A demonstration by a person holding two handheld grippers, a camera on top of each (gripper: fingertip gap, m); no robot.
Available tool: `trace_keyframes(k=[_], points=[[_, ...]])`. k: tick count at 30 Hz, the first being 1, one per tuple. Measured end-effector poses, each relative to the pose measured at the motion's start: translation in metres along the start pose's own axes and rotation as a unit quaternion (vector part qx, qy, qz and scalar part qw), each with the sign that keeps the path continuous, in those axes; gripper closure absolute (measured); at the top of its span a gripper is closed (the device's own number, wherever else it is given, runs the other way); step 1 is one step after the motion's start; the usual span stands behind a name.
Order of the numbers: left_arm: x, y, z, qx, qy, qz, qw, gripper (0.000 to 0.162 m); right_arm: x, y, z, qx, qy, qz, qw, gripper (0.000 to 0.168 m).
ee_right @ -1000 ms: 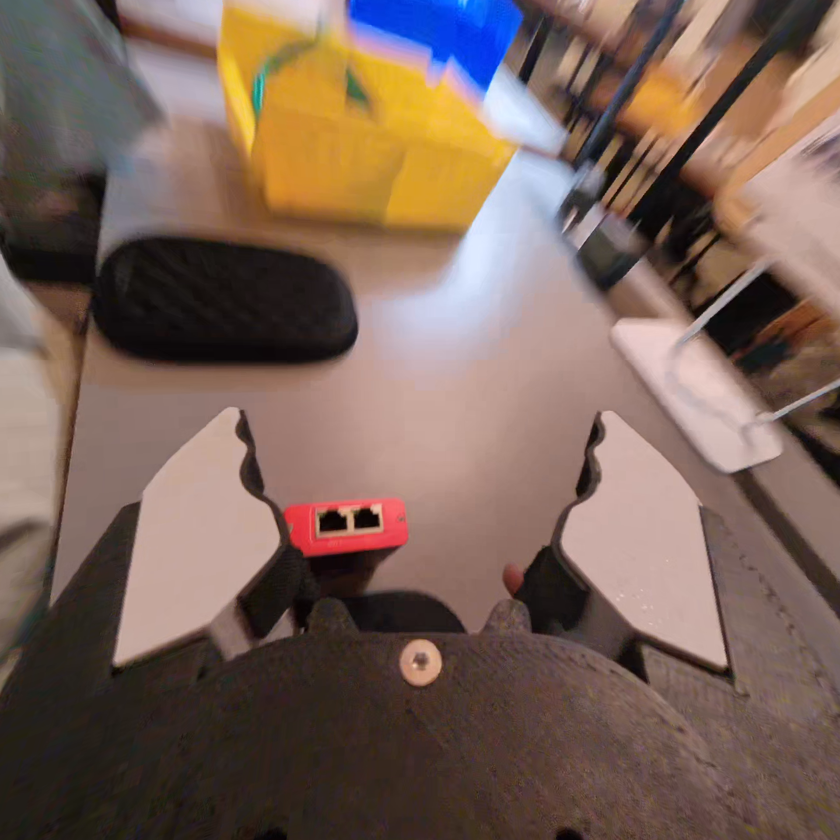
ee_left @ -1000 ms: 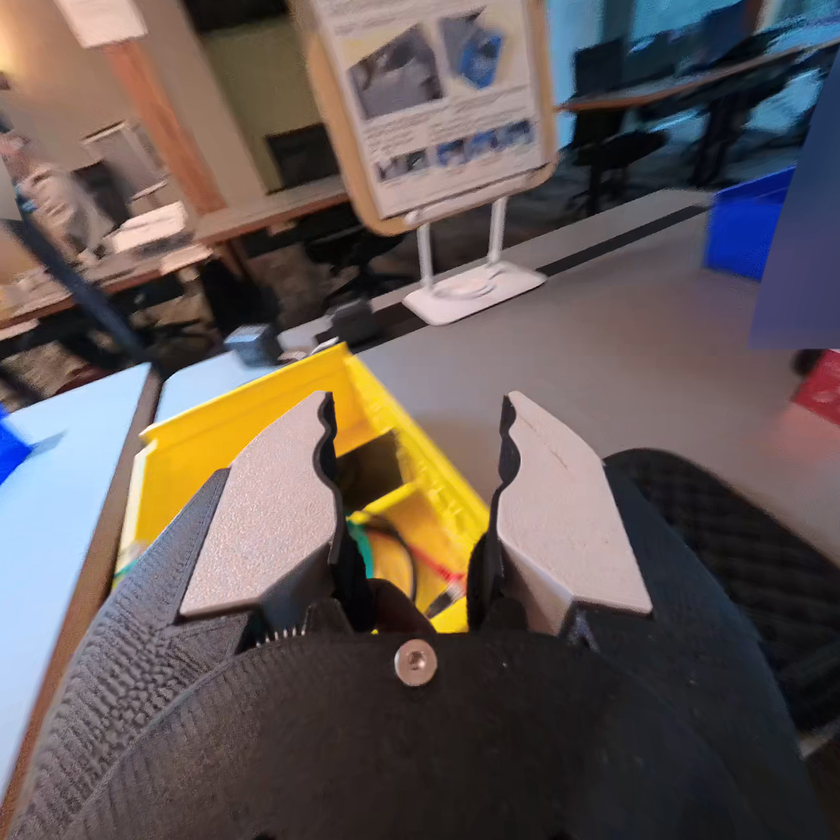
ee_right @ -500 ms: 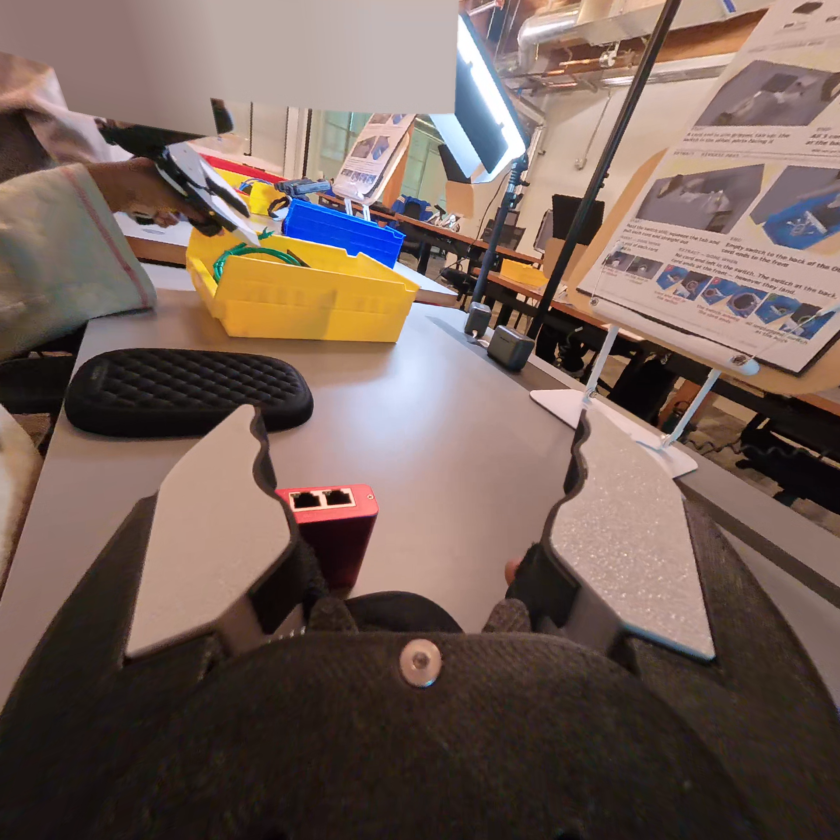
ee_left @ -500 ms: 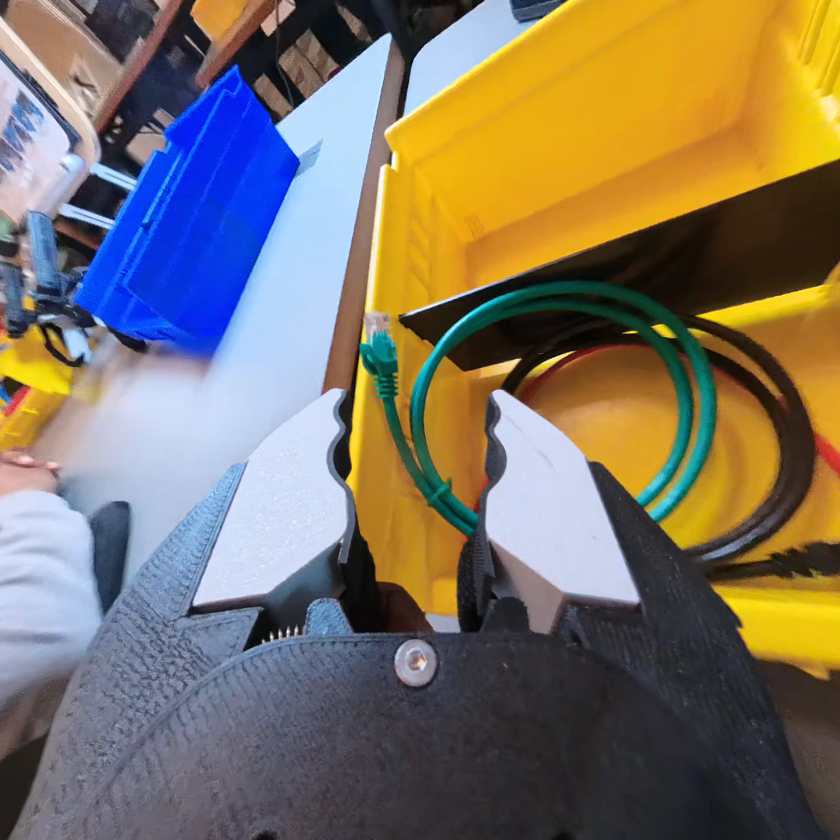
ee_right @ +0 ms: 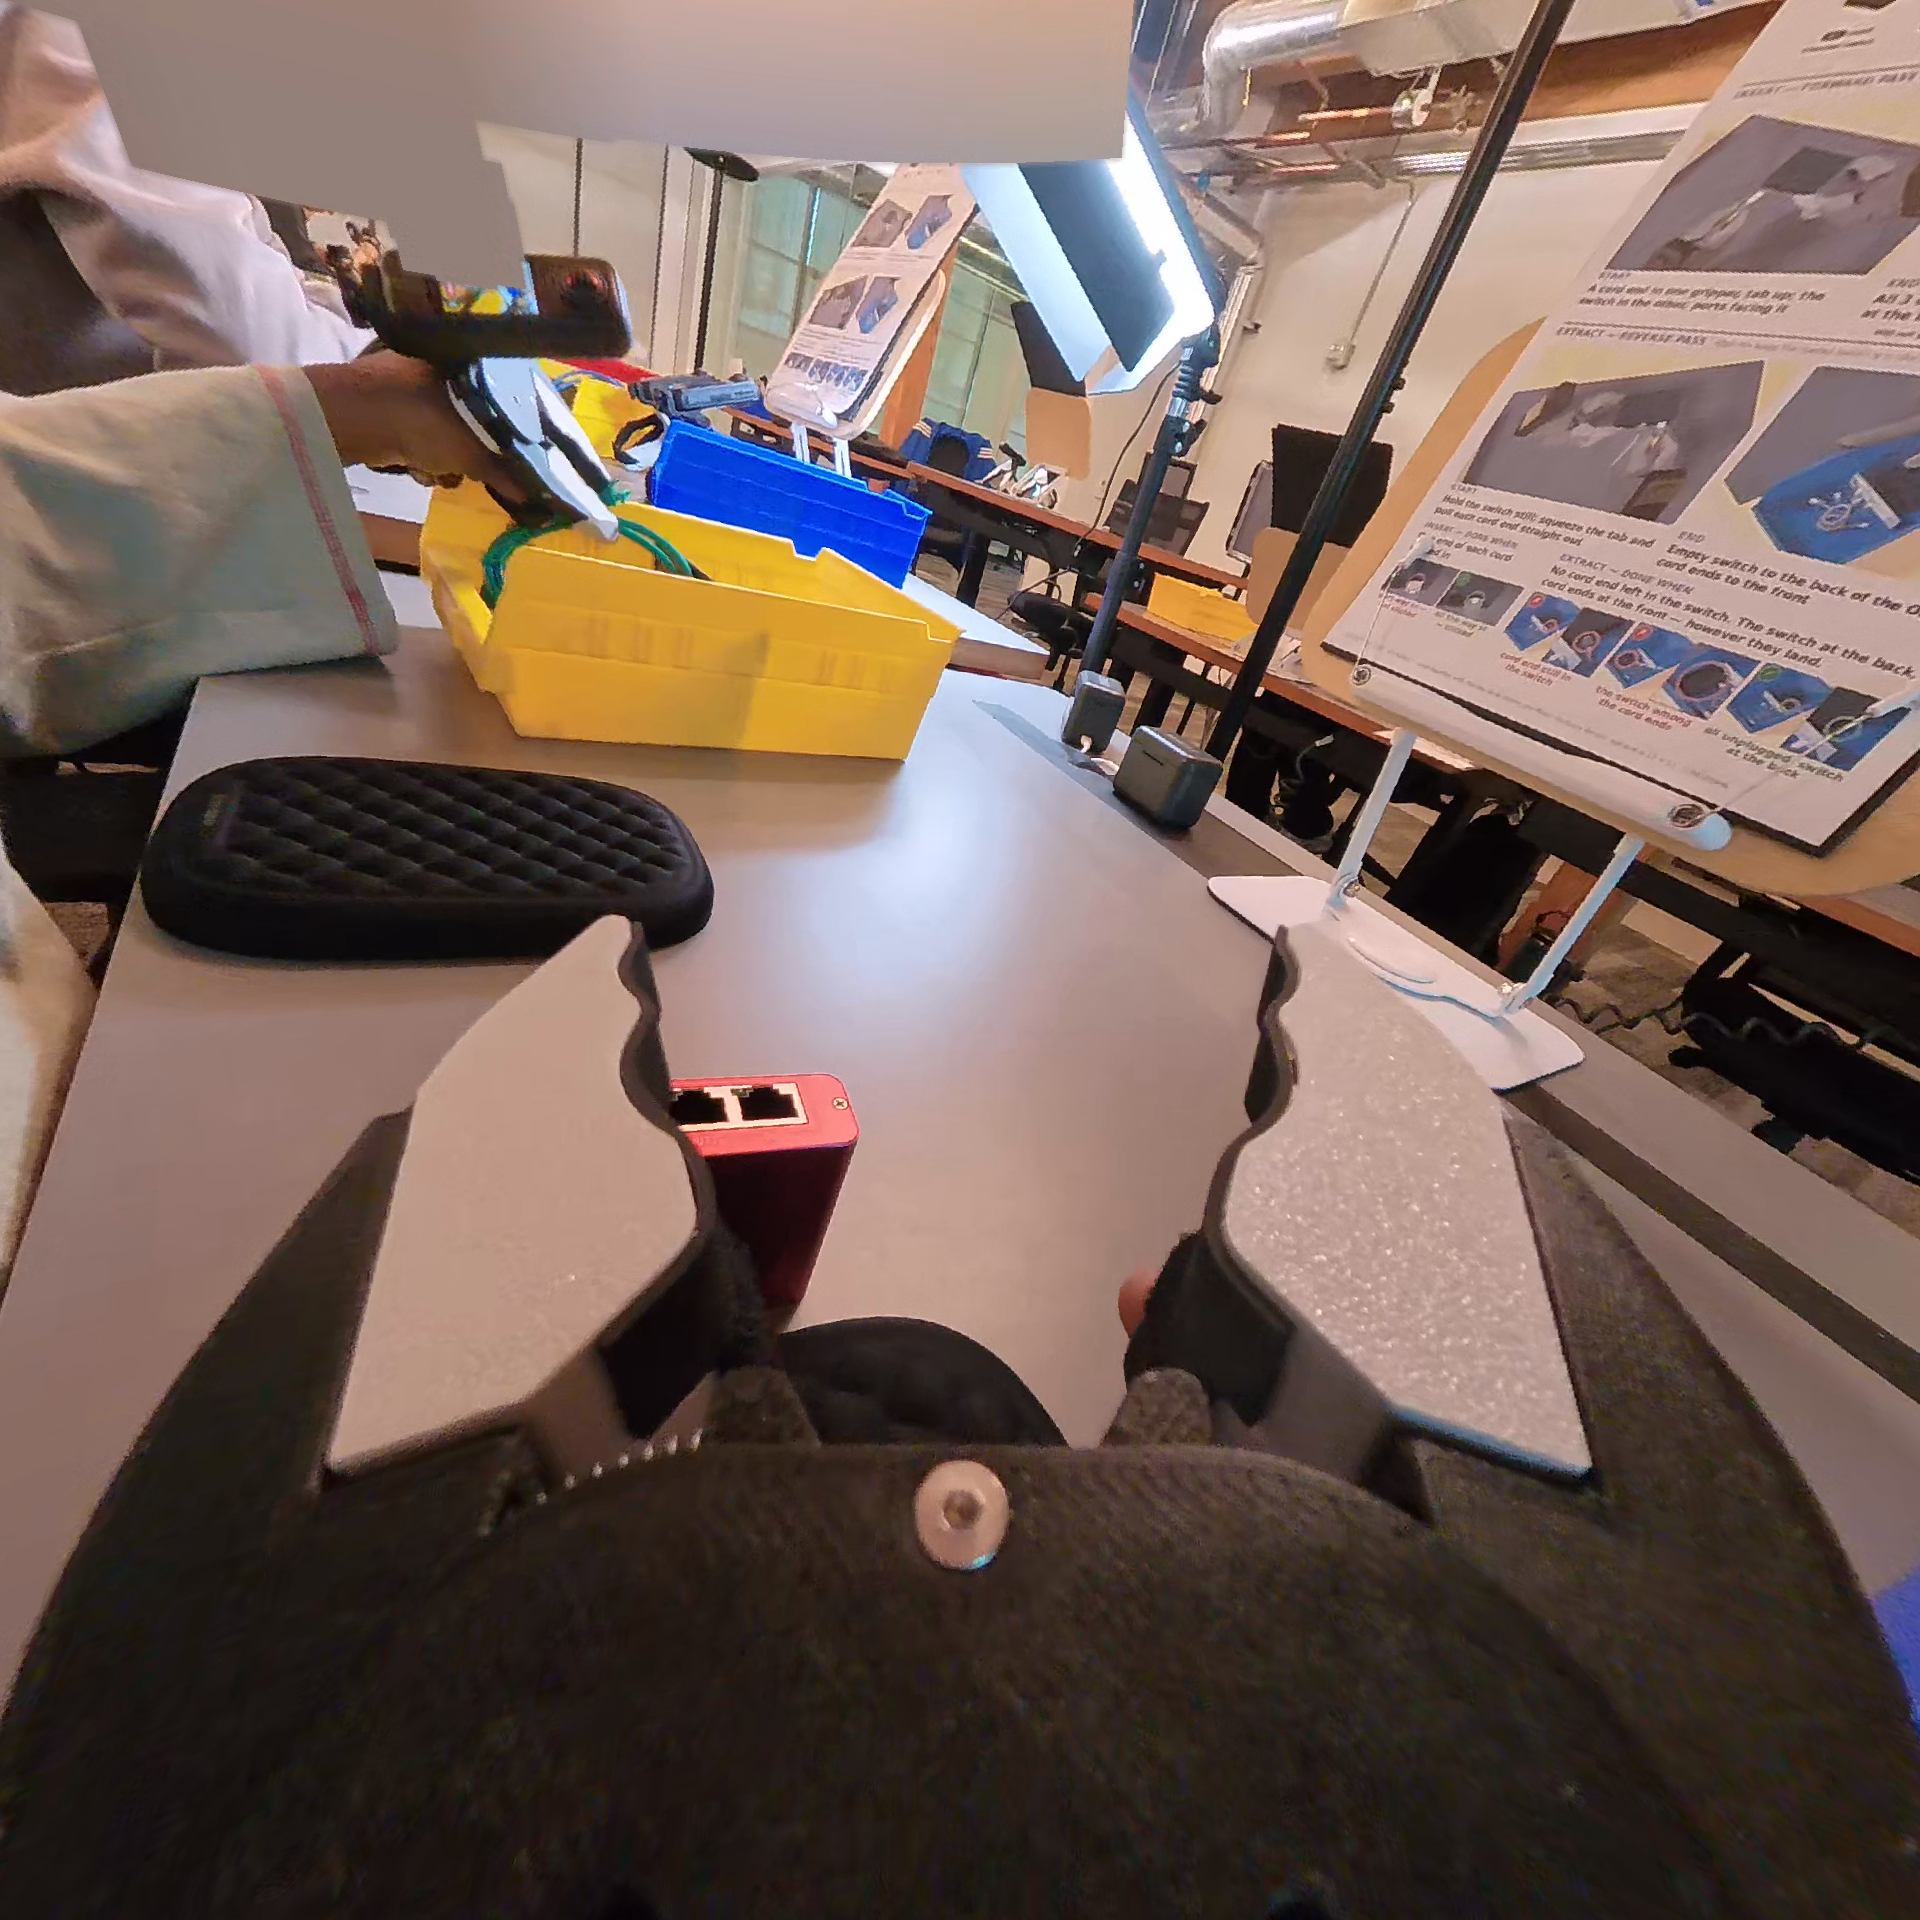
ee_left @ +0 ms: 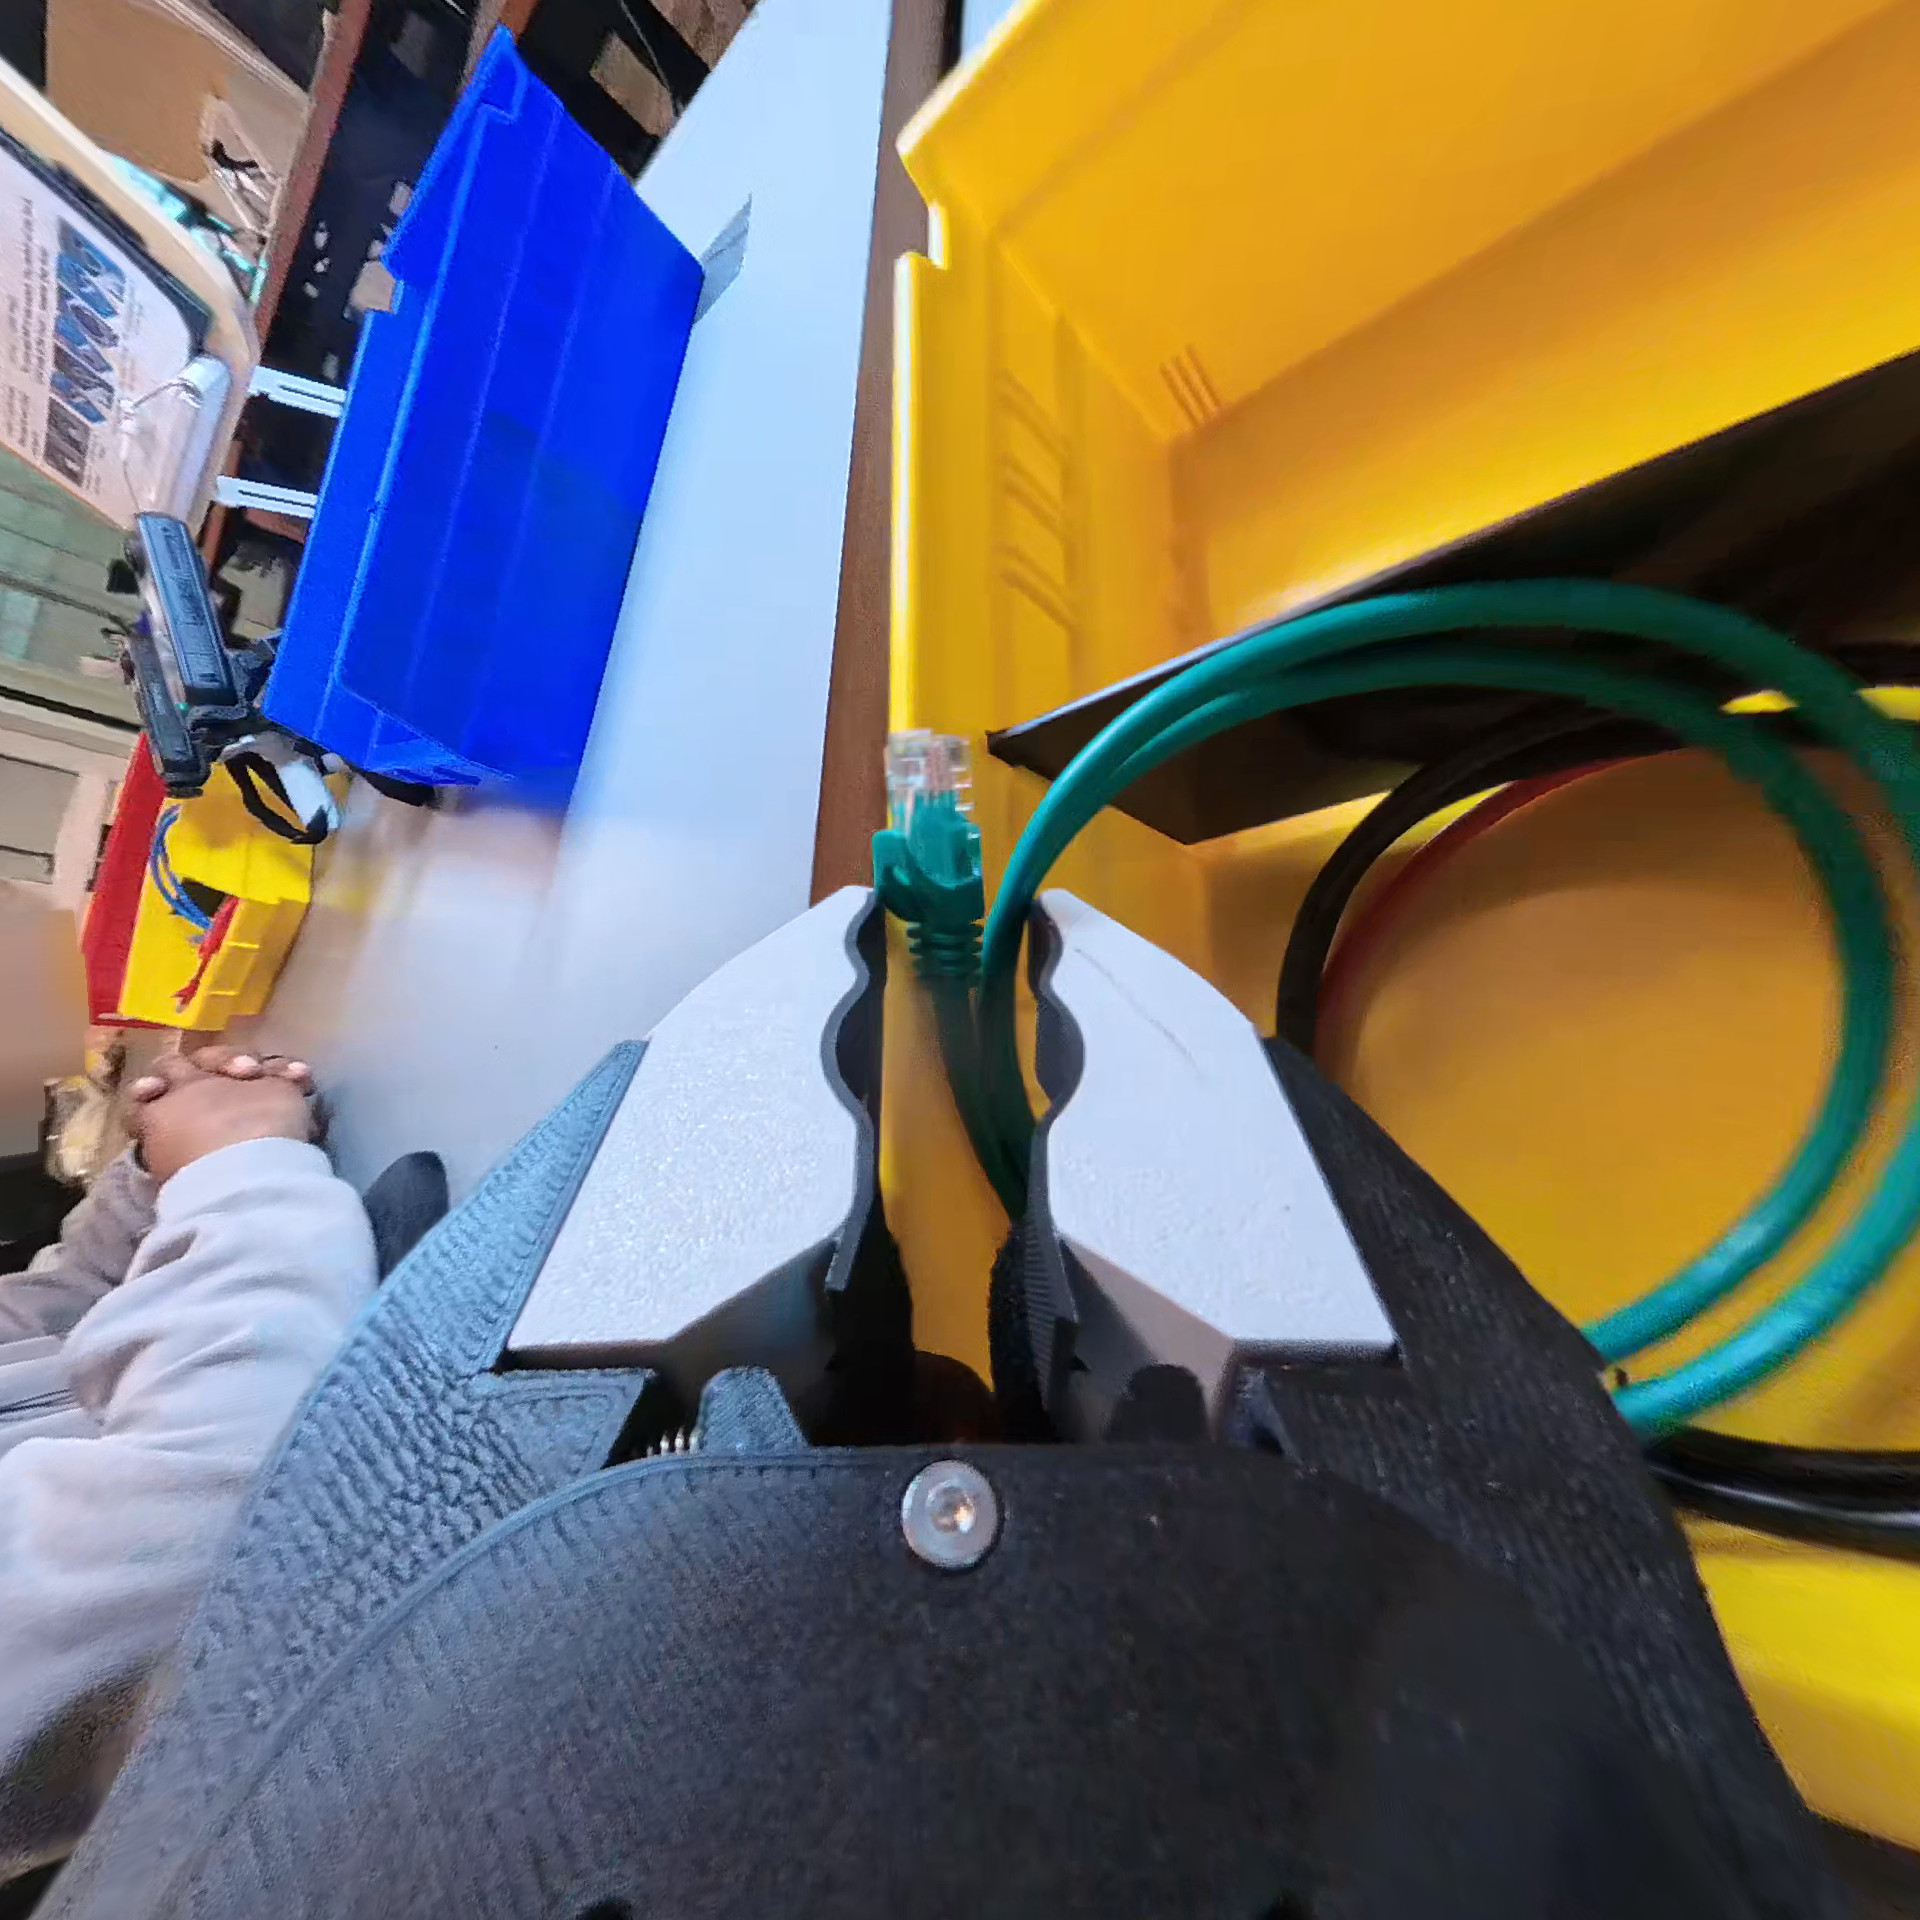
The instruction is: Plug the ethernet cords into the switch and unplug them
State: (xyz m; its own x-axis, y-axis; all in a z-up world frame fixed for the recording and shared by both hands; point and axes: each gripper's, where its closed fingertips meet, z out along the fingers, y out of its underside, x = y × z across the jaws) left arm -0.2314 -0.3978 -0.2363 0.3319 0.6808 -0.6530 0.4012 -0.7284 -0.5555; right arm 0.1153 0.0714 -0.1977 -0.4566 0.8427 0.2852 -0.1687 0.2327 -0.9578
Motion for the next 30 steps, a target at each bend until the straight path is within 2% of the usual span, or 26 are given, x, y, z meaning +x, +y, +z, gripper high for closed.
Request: trace_keyframes(k=[2, 9, 14, 17, 20, 24, 26, 30], points=[[-0.004, -0.005, -0.009, 0.029, -0.007, -0.02, 0.999, 0.142, 0.0, 0.001, 0.0, -0.002, 0.0, -0.001, 1.0, 0.06], [-0.022, -0.033, -0.047, 0.125, -0.019, -0.056, 0.99, 0.145, -0.001, 0.001, -0.001, -0.006, 0.0, -0.005, 1.0, 0.062], [-0.036, -0.08, -0.113, 0.247, -0.04, -0.05, 0.967, 0.147, -0.008, -0.01, 0.002, 0.01, -0.015, -0.008, 1.0, 0.067], [-0.032, -0.107, -0.163, 0.316, -0.025, -0.004, 0.949, 0.147, -0.011, -0.02, 0.003, 0.022, -0.02, -0.009, 1.0, 0.07], [0.01, -0.128, -0.213, 0.371, 0.088, 0.067, 0.922, 0.146, -0.016, -0.031, 0.005, 0.031, -0.024, -0.014, 0.999, 0.074], [0.106, -0.134, -0.266, 0.412, 0.261, 0.185, 0.853, 0.146, -0.031, -0.048, 0.017, 0.042, -0.043, -0.025, 0.998, 0.081], [0.148, -0.129, -0.272, 0.407, 0.294, 0.236, 0.832, 0.145, -0.045, -0.059, 0.025, 0.055, -0.065, -0.032, 0.996, 0.094], [0.215, -0.116, -0.264, 0.39, 0.32, 0.307, 0.807, 0.146, -0.077, -0.088, 0.044, 0.095, -0.114, -0.024, 0.989, 0.119]])
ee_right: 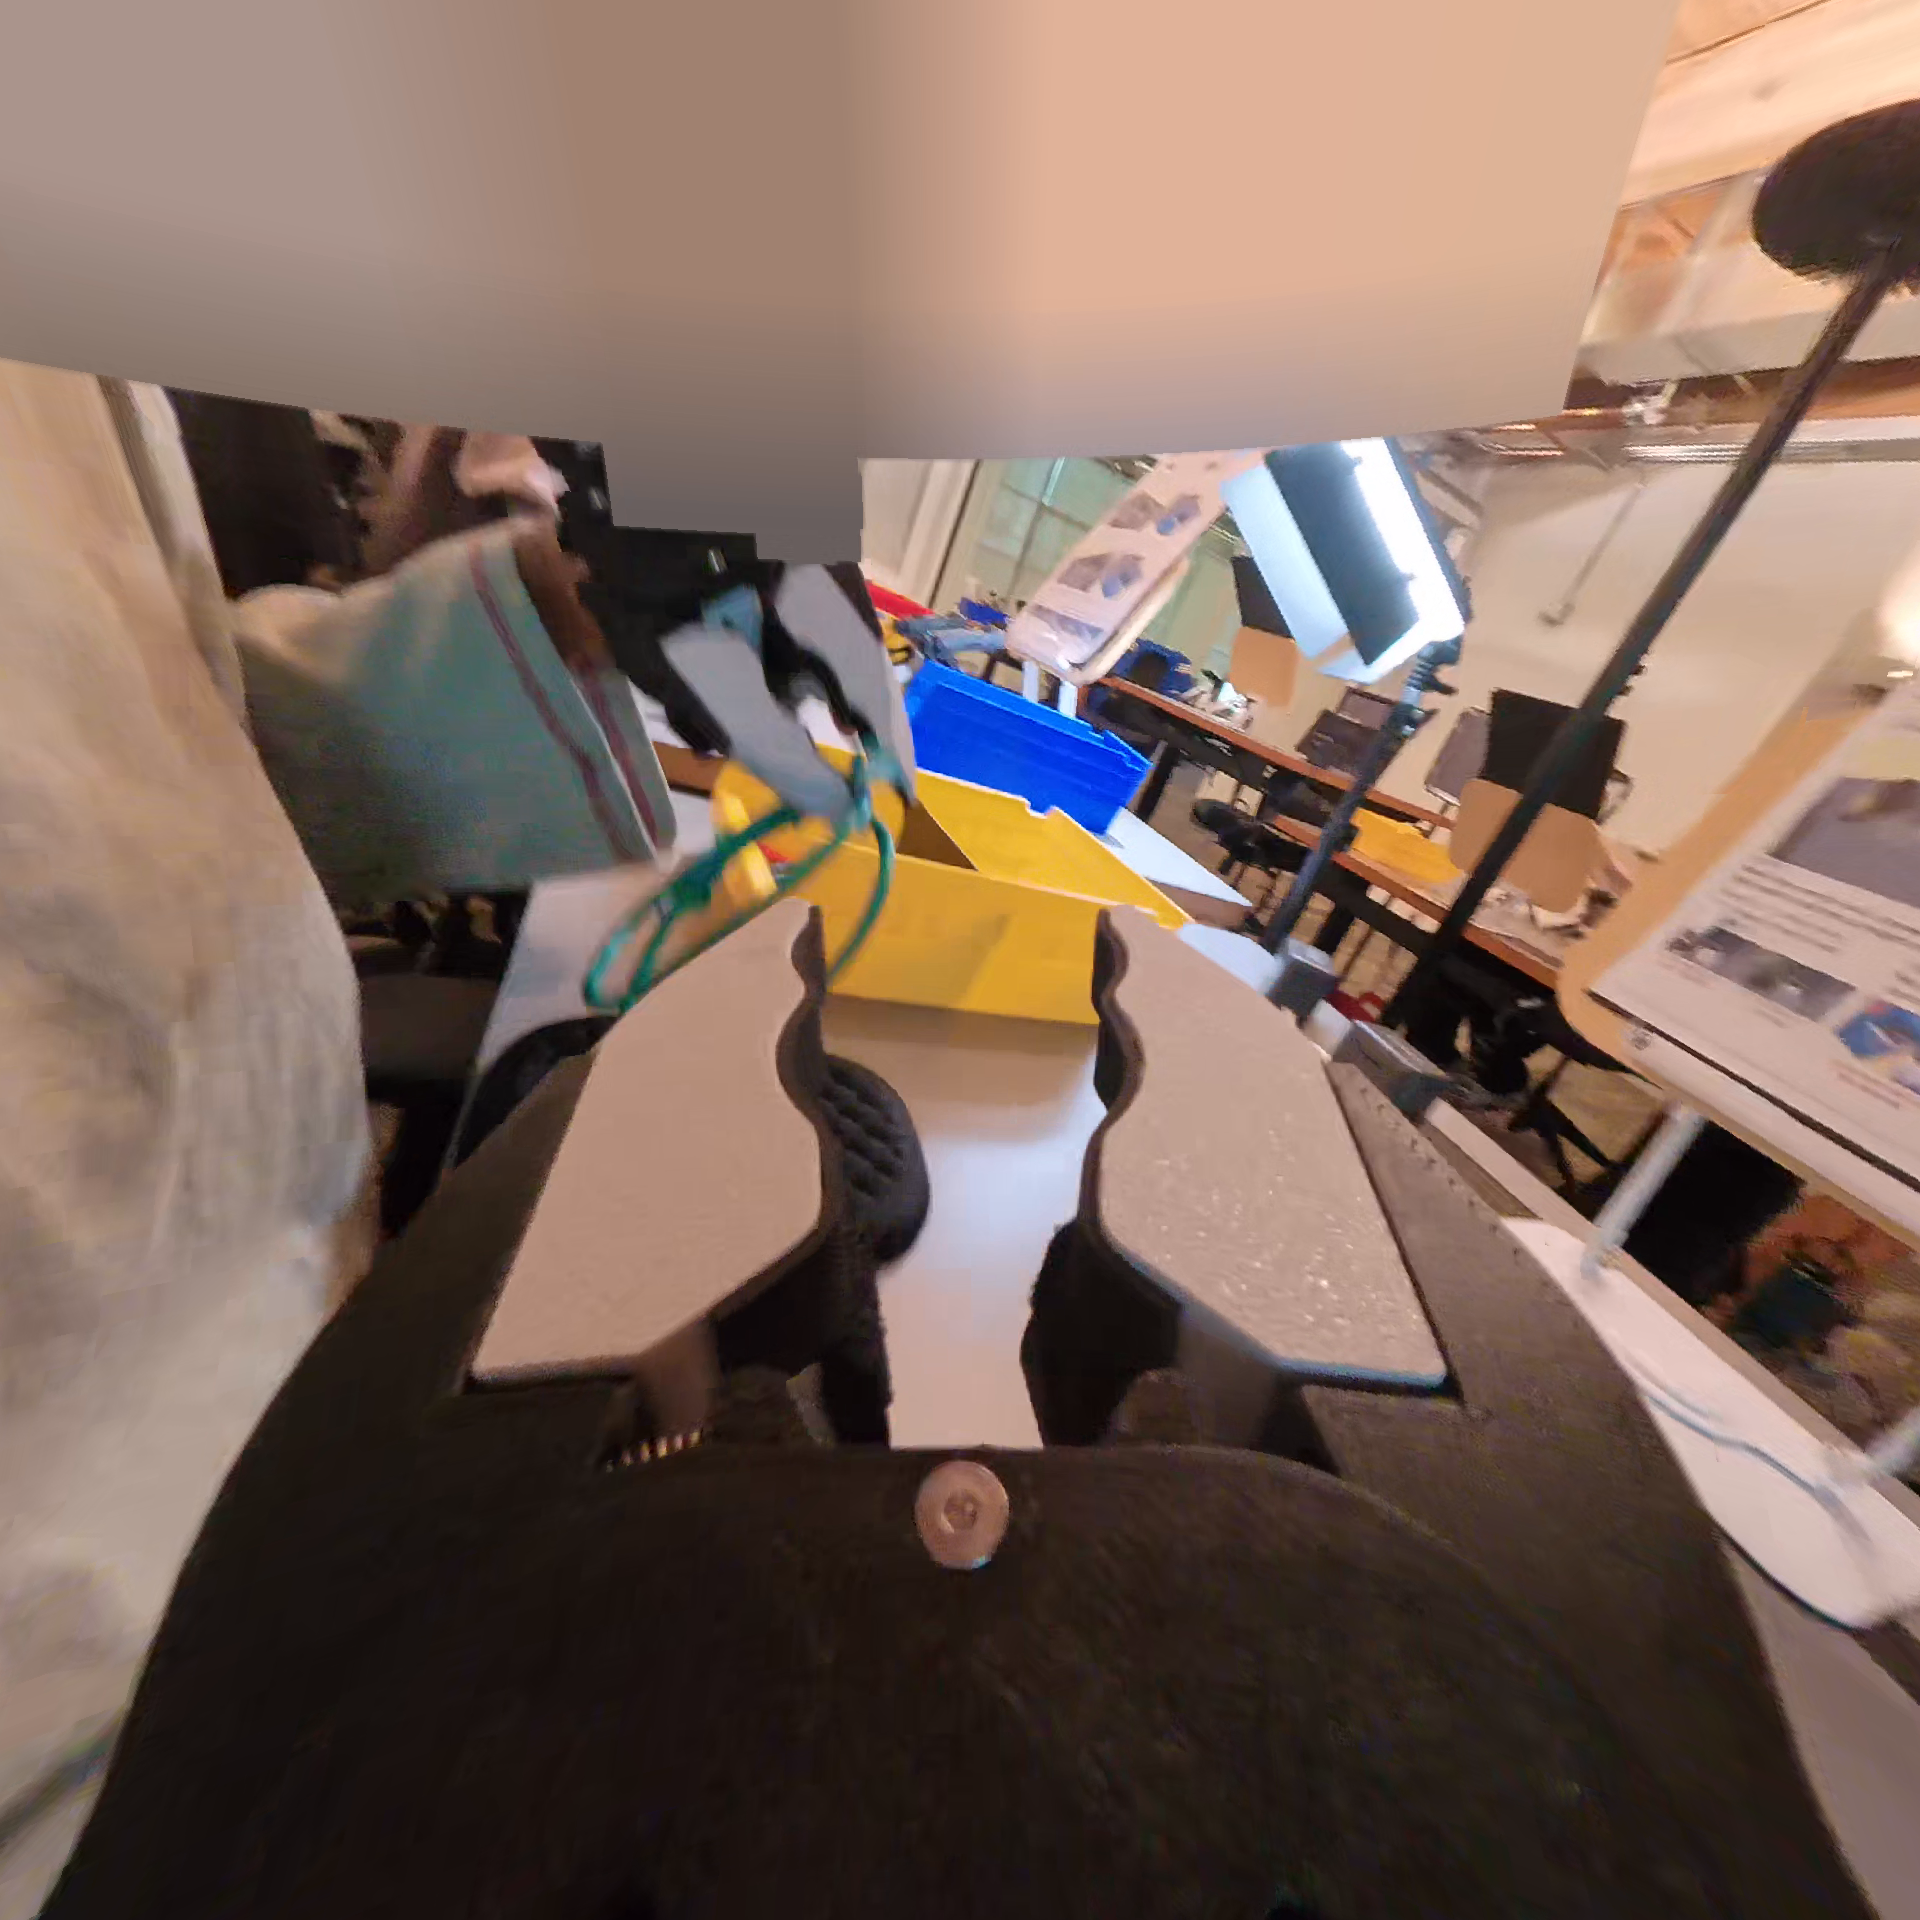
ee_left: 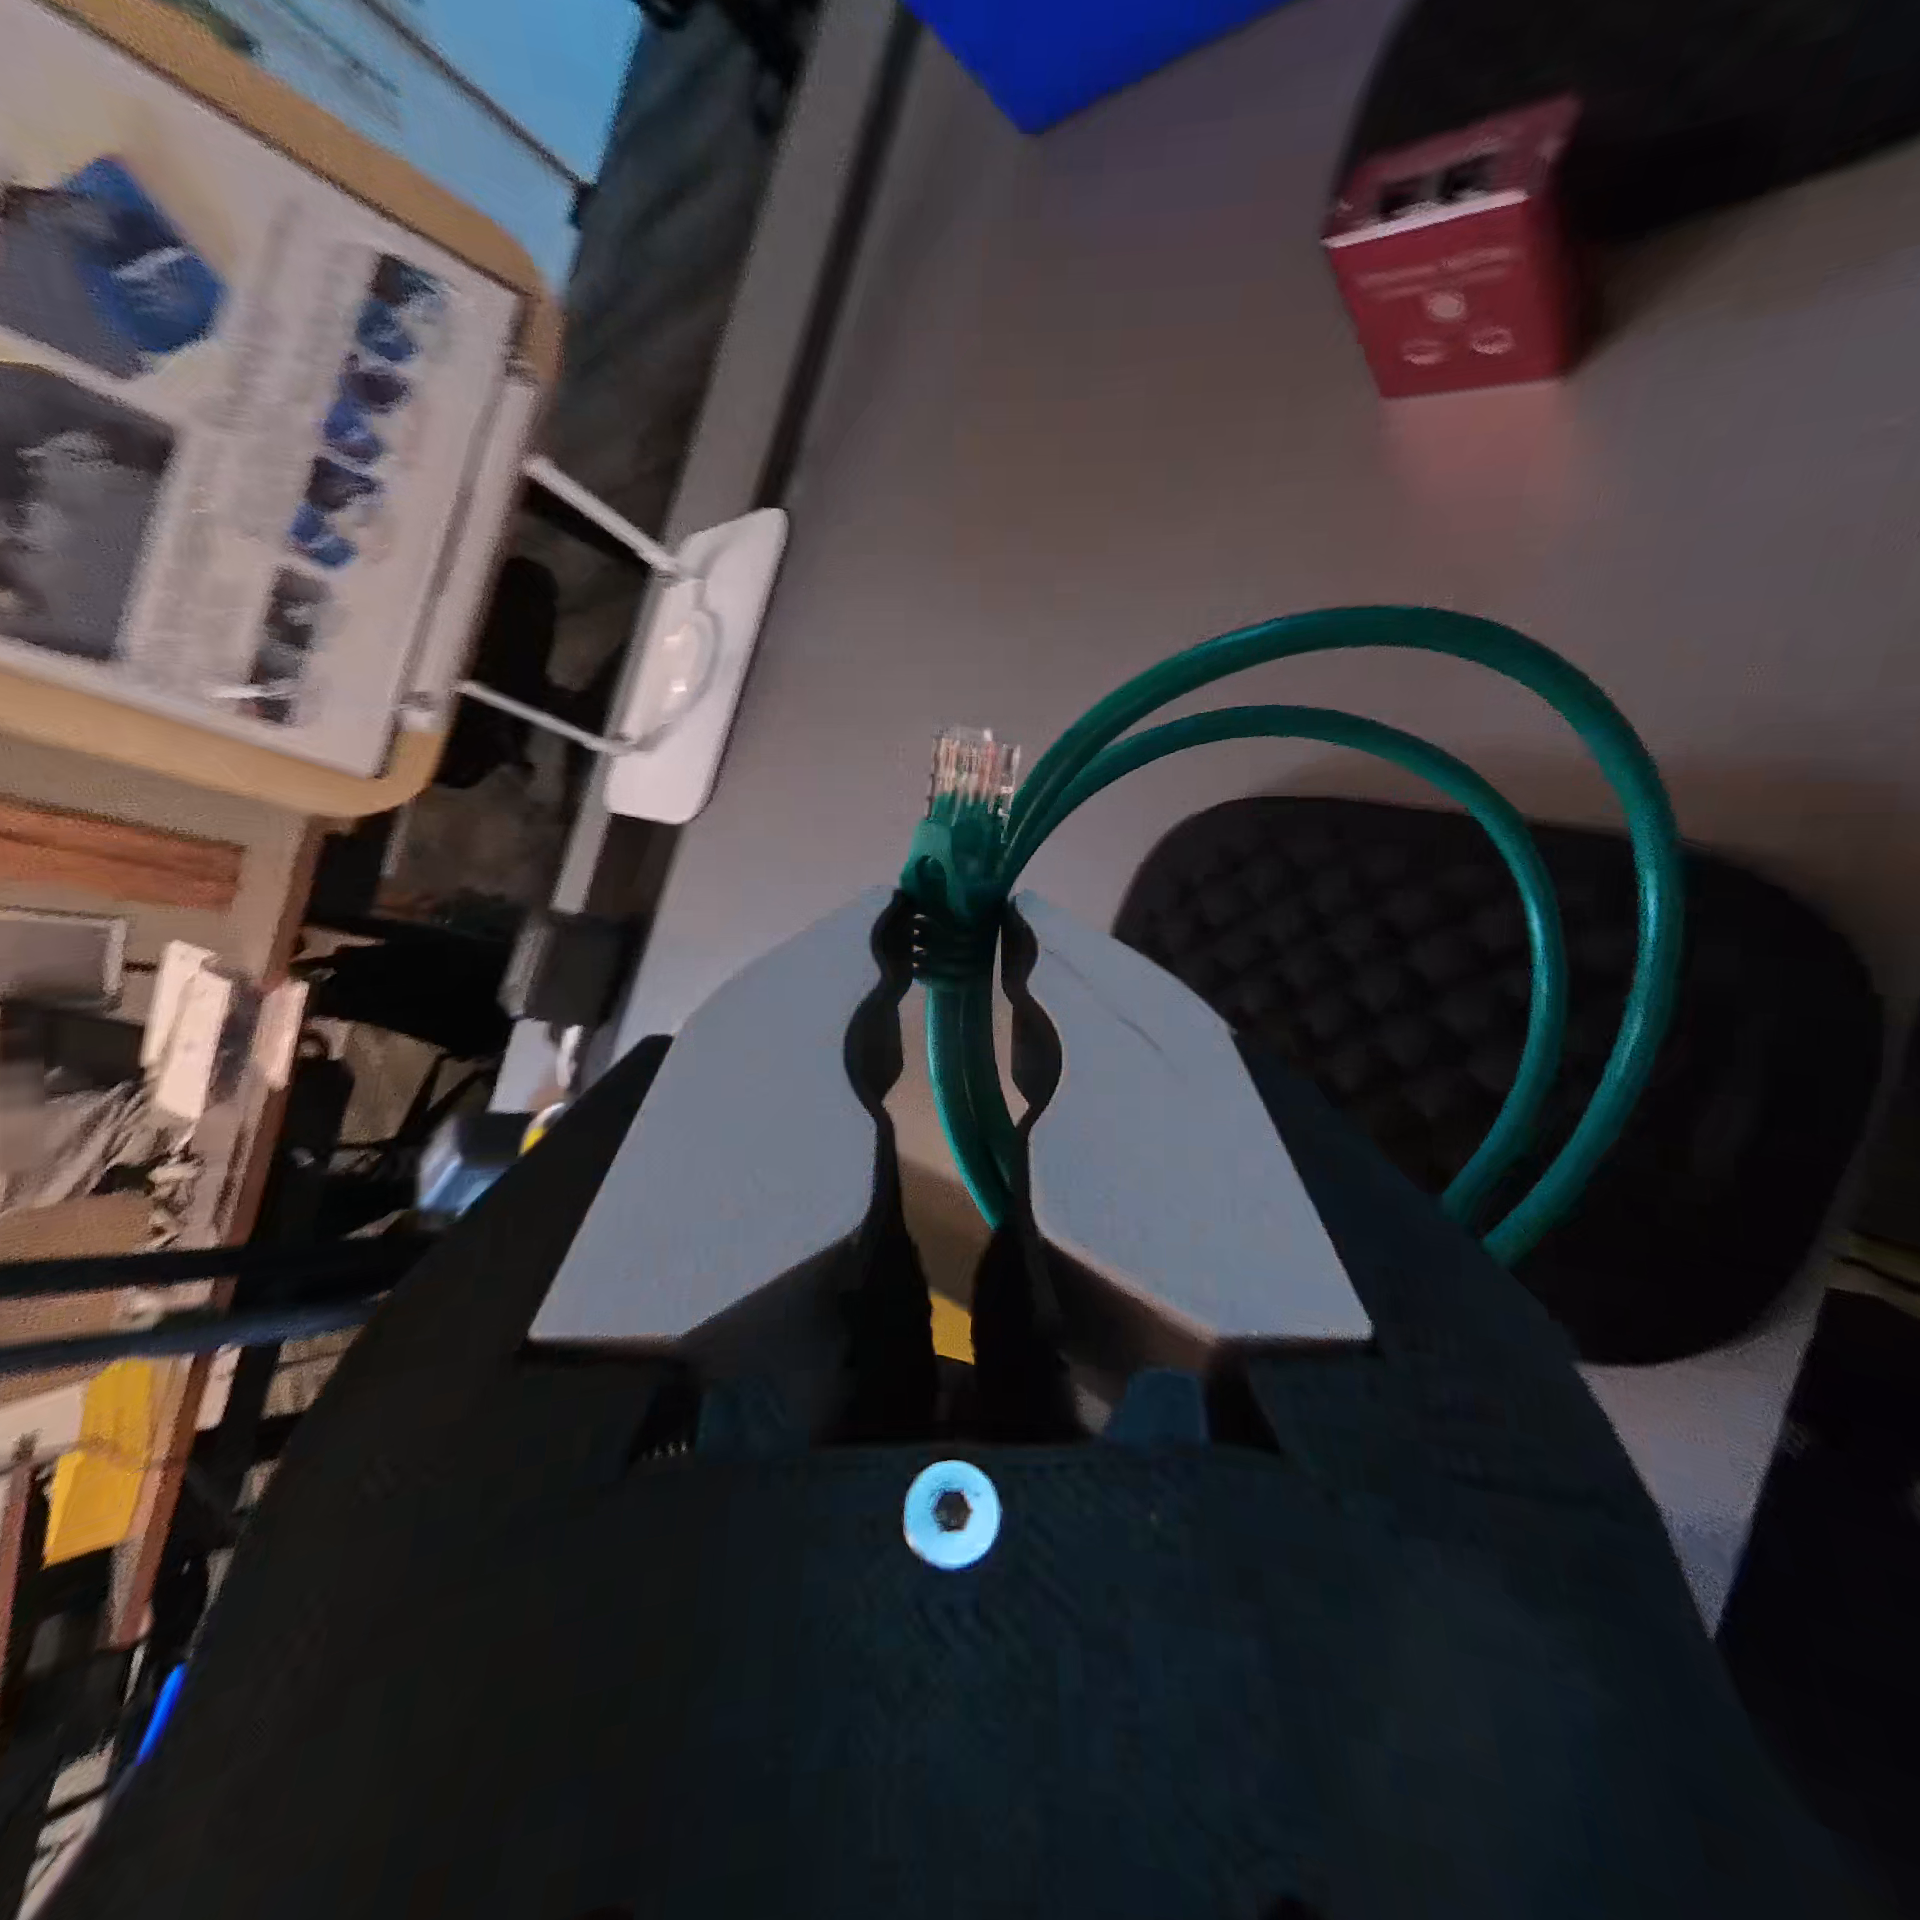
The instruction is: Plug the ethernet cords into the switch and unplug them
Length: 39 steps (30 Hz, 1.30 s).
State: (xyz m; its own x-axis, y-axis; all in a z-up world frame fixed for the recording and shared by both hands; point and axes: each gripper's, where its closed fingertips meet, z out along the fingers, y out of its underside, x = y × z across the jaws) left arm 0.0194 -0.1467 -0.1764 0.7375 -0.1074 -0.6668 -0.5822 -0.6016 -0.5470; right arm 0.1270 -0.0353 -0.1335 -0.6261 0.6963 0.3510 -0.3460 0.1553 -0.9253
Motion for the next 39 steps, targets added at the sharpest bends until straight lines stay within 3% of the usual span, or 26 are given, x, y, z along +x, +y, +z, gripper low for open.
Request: trace_keyframes(k=[3, 8, 14, 17, 22, 27, 33, 39], points=[[0.032, -0.002, 0.025, 0.007, 0.051, 0.007, 0.999, 0.147, -0.025, -0.004, 0.031, 0.003, -0.055, 0.025, 0.998, 0.121], [0.046, -0.013, 0.038, 0.038, 0.075, -0.008, 0.996, 0.148, -0.044, 0.041, 0.073, -0.108, -0.082, -0.021, 0.991, 0.133], [0.049, -0.024, 0.037, 0.067, 0.073, -0.005, 0.995, 0.147, -0.042, 0.06, 0.088, -0.14, -0.089, 0.06, 0.984, 0.138], [0.052, -0.026, 0.038, 0.075, 0.077, -0.001, 0.994, 0.147, -0.044, 0.064, 0.088, -0.143, -0.103, 0.071, 0.982, 0.155], [0.05, -0.042, 0.027, 0.191, 0.112, -0.058, 0.974, 0.131, -0.046, 0.045, 0.076, -0.061, -0.144, 0.124, 0.98, 0.156], [0.049, -0.072, -0.008, 0.347, 0.217, -0.18, 0.894, 0.129, -0.045, 0.033, 0.064, -0.001, -0.158, 0.146, 0.977, 0.156], [0.048, -0.074, 0.001, 0.36, 0.208, -0.229, 0.88, 0.14, -0.044, 0.028, 0.061, 0.037, -0.158, 0.151, 0.975, 0.156], [0.058, -0.073, 0.007, 0.342, 0.224, -0.225, 0.885, 0.142, -0.046, 0.028, 0.061, 0.038, -0.16, 0.139, 0.977, 0.156]])
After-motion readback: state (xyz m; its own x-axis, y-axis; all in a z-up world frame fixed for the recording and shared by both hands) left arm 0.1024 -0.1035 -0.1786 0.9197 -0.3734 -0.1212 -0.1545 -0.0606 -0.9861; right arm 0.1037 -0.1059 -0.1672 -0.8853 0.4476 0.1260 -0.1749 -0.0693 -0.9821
